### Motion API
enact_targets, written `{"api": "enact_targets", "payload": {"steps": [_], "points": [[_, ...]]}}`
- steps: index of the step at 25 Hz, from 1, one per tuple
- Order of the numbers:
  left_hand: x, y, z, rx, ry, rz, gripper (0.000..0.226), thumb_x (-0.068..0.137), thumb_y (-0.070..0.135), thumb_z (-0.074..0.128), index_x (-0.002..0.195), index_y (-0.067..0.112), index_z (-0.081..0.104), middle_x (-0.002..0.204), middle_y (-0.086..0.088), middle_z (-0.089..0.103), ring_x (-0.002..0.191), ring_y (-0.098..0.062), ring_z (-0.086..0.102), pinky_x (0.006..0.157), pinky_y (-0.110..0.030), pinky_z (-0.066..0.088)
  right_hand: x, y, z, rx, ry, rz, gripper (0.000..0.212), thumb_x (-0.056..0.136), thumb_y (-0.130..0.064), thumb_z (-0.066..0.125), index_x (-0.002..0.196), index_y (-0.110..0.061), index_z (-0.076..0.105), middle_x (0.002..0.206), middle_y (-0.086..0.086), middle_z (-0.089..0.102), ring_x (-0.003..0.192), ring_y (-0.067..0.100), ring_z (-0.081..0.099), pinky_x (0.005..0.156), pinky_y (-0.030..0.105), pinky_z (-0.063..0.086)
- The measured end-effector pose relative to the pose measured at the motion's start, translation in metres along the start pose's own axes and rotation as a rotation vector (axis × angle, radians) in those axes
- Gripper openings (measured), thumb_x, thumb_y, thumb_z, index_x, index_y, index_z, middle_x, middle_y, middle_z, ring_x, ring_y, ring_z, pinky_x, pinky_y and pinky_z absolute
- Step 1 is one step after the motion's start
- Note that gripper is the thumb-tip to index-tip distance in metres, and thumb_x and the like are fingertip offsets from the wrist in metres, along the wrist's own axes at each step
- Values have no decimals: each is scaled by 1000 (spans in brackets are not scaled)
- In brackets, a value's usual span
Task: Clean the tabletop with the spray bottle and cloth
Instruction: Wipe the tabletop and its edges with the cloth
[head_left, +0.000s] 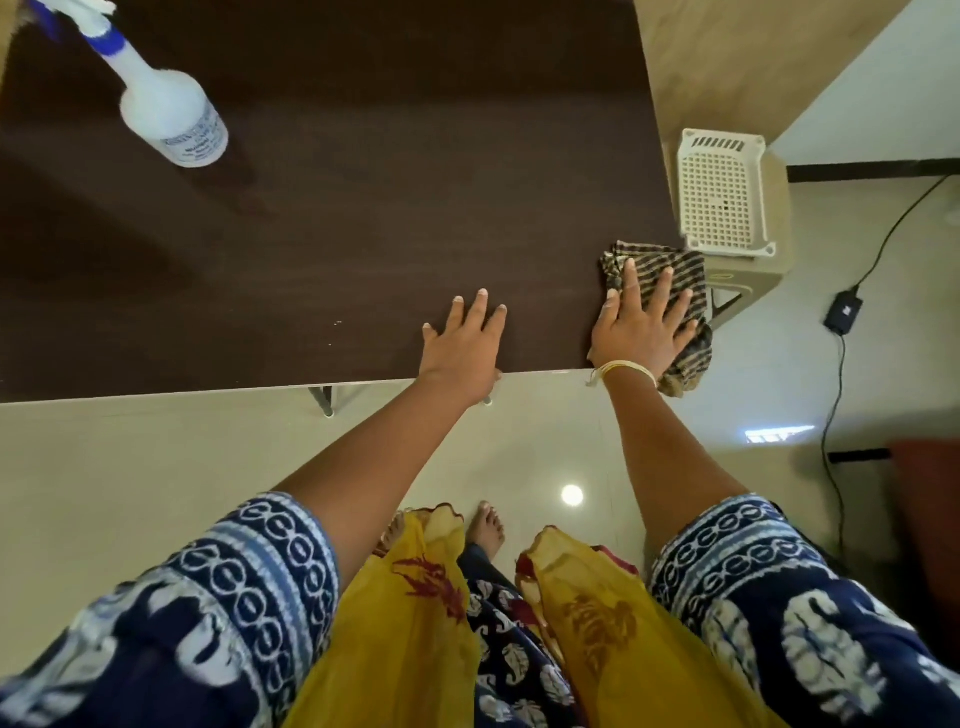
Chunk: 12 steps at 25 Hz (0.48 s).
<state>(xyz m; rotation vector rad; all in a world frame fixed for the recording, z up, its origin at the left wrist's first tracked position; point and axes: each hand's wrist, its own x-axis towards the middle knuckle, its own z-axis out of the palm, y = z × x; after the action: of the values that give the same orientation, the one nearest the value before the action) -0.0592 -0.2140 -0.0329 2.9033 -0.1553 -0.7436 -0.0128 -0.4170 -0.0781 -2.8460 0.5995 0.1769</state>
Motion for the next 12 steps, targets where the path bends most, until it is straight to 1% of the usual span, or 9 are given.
{"api": "enact_targets", "payload": {"steps": [4, 7, 9, 10, 11, 12], "points": [[2, -6, -5, 19, -35, -2, 86, 91, 36, 65, 157, 24, 11, 165, -1, -2, 151, -30, 3, 113, -61, 28, -3, 5, 2, 49, 26, 126, 51, 102, -47, 19, 153, -43, 18, 165, 3, 7, 150, 36, 4, 119, 58, 3], [4, -8, -10, -12, -35, -6, 86, 88, 37, 69, 156, 28, 17, 165, 1, 4, 151, -28, 7, 112, -60, 32, -6, 1, 4, 54, 30, 199, 52, 102, -46, 21, 153, -38, 20, 164, 8, 11, 148, 40, 11, 117, 60, 8], [5, -9, -10, -9, -25, -2, 86, 86, 39, 71, 155, 30, 20, 165, 2, 8, 151, -28, 10, 110, -57, 36, 5, 1, 3, 9, 29, 230, 54, 100, -46, 22, 153, -37, 18, 160, 15, 20, 141, 45, 22, 113, 63, 14], [5, -10, -11, -4, -25, 1, 86, 85, 40, 72, 155, 31, 21, 165, 2, 10, 151, -27, 12, 109, -56, 38, 16, 5, 0, -2, 30, 258, 55, 99, -47, 22, 153, -36, 18, 155, 19, 28, 135, 47, 30, 110, 64, 19], [6, -11, -11, 2, -26, 2, 87, 84, 41, 72, 154, 32, 22, 165, 3, 11, 151, -27, 13, 108, -54, 39, 27, 12, -4, 4, 27, 281, 56, 98, -48, 21, 152, -33, 21, 147, 22, 38, 129, 48, 38, 107, 63, 26], [6, -11, -12, 15, -26, 4, 87, 83, 42, 73, 154, 33, 23, 164, 3, 12, 150, -28, 15, 107, -52, 40, 36, 21, -9, 29, 26, 285, 55, 98, -49, 21, 149, -28, 27, 137, 24, 48, 123, 49, 46, 104, 61, 33]]}}
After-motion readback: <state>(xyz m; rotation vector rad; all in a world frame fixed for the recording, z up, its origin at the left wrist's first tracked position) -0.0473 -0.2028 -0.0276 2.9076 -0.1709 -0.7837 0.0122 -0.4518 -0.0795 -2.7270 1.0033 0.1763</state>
